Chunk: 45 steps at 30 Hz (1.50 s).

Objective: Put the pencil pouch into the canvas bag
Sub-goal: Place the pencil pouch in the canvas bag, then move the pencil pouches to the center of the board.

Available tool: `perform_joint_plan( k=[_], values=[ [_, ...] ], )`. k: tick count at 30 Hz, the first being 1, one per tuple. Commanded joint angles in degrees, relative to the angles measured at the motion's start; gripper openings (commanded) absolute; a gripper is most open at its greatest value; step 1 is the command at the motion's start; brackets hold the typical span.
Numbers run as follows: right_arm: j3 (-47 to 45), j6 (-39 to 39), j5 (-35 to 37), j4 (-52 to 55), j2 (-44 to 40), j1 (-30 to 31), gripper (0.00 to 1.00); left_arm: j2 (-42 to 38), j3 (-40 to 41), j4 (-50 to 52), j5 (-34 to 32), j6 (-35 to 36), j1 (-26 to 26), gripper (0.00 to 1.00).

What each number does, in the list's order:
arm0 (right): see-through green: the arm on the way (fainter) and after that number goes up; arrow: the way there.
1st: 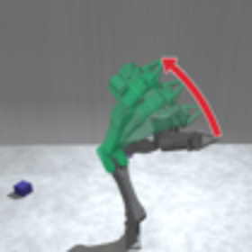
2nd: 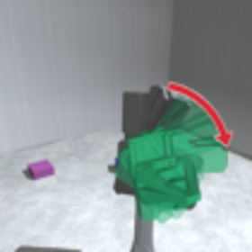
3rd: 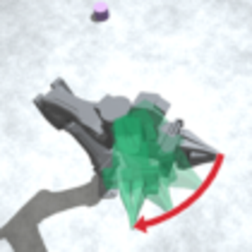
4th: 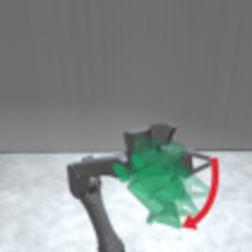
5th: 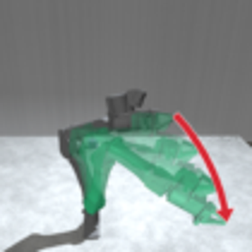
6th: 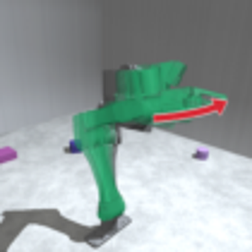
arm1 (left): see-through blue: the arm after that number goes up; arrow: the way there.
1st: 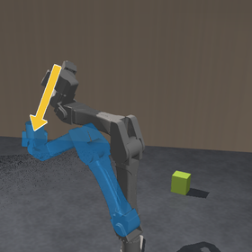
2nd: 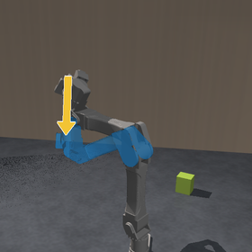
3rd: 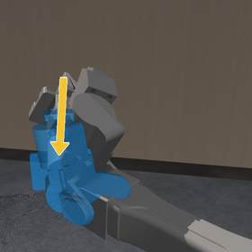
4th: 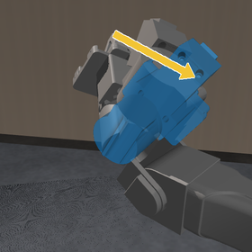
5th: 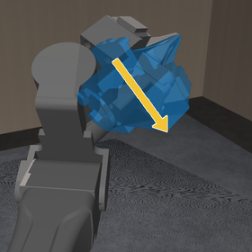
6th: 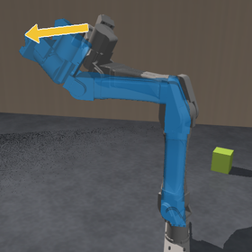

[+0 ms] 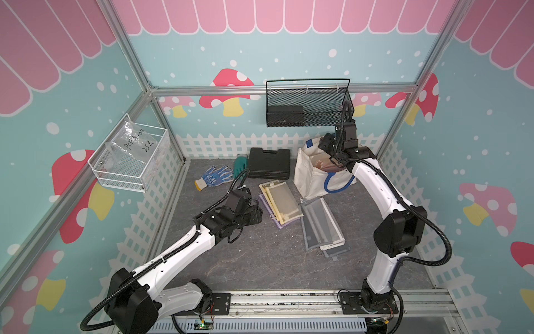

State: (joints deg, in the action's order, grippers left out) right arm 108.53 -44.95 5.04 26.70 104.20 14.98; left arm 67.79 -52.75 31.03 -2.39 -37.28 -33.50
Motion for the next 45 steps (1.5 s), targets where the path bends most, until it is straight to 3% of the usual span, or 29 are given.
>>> perform_joint_plan(
  k=[1, 8, 12, 18, 23, 34, 45],
  values=[
    [1.91, 8.97, -7.00, 3.42, -0.86, -0.22, 0.60, -1.06, -0.42, 1.40, -1.09, 0.01, 0.23, 0.59],
    [0.00, 22.50, -13.88, 14.01, -2.77, 6.56, 0.66, 2.32, -0.47, 0.69, 4.61, -2.08, 2.02, 0.63],
    [-6.25, 23.41, -19.23, 14.75, -5.13, 12.59, 0.67, 5.93, 1.41, -3.47, 11.70, -5.30, 3.61, 0.67],
    [-19.75, 22.74, -20.63, 10.08, -4.39, 17.16, 0.67, 11.11, 0.59, -5.28, 13.62, -6.75, 4.05, 0.68],
    [-21.83, 23.41, -16.65, 6.04, 1.96, 18.31, 0.65, 13.51, -0.20, -4.72, 12.64, -7.56, 4.68, 0.67],
    [-8.64, 23.95, -17.39, 4.11, 22.64, 19.89, 0.53, 6.44, 5.45, -1.53, 8.61, -10.48, 6.88, 0.66],
    [-27.41, 20.55, -22.23, -4.49, 16.91, 21.52, 0.49, 0.77, 6.87, 2.35, 6.87, -8.40, 9.50, 0.66]
  ],
)
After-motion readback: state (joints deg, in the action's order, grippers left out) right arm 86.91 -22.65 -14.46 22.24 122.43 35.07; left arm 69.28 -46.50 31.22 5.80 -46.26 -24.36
